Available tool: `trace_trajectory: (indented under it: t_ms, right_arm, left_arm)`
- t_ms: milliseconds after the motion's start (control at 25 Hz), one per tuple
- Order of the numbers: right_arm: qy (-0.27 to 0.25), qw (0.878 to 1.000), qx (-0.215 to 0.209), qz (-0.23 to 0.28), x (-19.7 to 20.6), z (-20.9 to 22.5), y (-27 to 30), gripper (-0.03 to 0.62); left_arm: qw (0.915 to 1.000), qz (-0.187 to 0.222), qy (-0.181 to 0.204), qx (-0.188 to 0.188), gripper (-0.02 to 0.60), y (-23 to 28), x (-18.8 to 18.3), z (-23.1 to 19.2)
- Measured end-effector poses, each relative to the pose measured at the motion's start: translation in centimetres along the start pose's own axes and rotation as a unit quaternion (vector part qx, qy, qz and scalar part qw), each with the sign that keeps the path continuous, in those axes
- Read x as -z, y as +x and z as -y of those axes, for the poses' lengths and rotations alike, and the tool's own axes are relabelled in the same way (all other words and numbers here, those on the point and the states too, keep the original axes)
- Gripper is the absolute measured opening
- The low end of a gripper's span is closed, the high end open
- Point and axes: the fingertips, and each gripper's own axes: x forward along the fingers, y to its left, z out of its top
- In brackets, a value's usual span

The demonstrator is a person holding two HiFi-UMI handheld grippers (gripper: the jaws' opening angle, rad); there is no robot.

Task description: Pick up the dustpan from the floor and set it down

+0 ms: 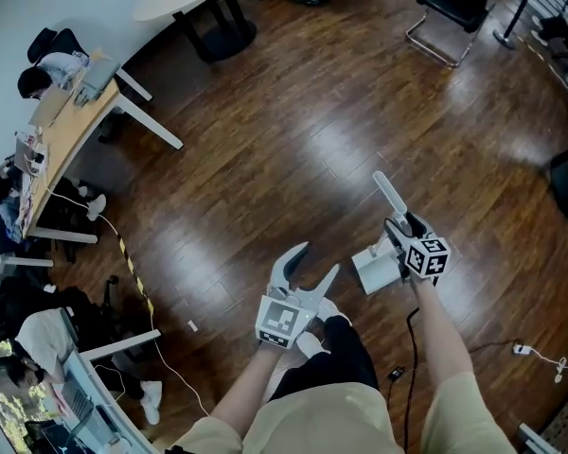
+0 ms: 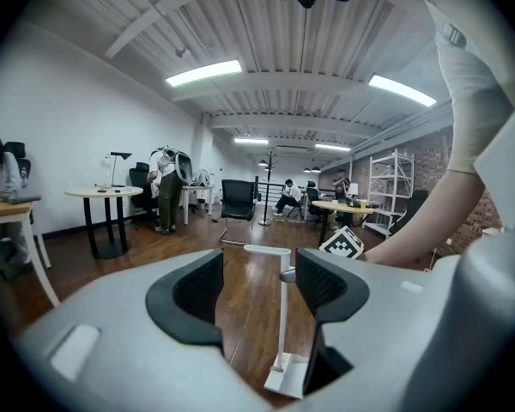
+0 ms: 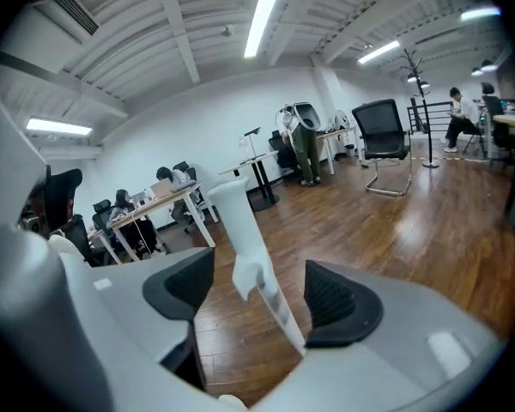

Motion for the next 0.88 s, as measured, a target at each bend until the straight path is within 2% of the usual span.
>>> trace_trajectory:
  t_ms: [120, 240, 400, 520, 600, 720, 800, 880]
  right_arm:
    - [-0.012, 0.999, 0.012, 0.029, -0.6, -0.9, -2.4, 0.360]
    - [-0.040, 0.996, -0.005, 0.078, -2.7, -4.5, -5.0, 0.410]
    - [-0.093, 0.986, -0.051, 0.127, -6.6, -13.9, -7.2, 0.420]
    - [-0.098, 0.977, -0.103, 0.159, -9.3, -22.3, -8.6, 0.423]
    - [-0.096, 0.969, -0.148, 0.174, -11.0, -27.8, -9.2, 0.423]
    - [-0.113, 0.951, -0.219, 0.186, -13.5, -35.7, -9.4, 0.423]
    - [-0.139, 0.938, -0.257, 0.188, -14.9, -40.3, -9.4, 0.423]
    - [-0.163, 0.922, -0.294, 0.191, -16.0, -44.5, -9.3, 0.423]
  left_arm:
    - [0.9995, 0.013, -0.006, -0.028, 0.247, -1.4, -0.8, -1.2]
    - [0.9978, 0.030, -0.011, -0.058, 0.261, -3.1, -2.2, -1.9]
    - [0.9932, 0.051, -0.008, -0.104, 0.274, -7.6, -4.9, -3.2]
    - [0.9863, 0.067, -0.007, -0.151, 0.284, -12.0, -6.4, -4.3]
    - [0.9782, 0.082, -0.012, -0.190, 0.285, -15.2, -7.4, -5.4]
    - [0.9608, 0.109, -0.016, -0.254, 0.287, -20.6, -9.0, -7.7]
    - [0.9452, 0.130, -0.015, -0.299, 0.287, -24.6, -10.2, -9.1]
    - [0.9260, 0.146, -0.006, -0.348, 0.287, -28.9, -11.2, -10.5]
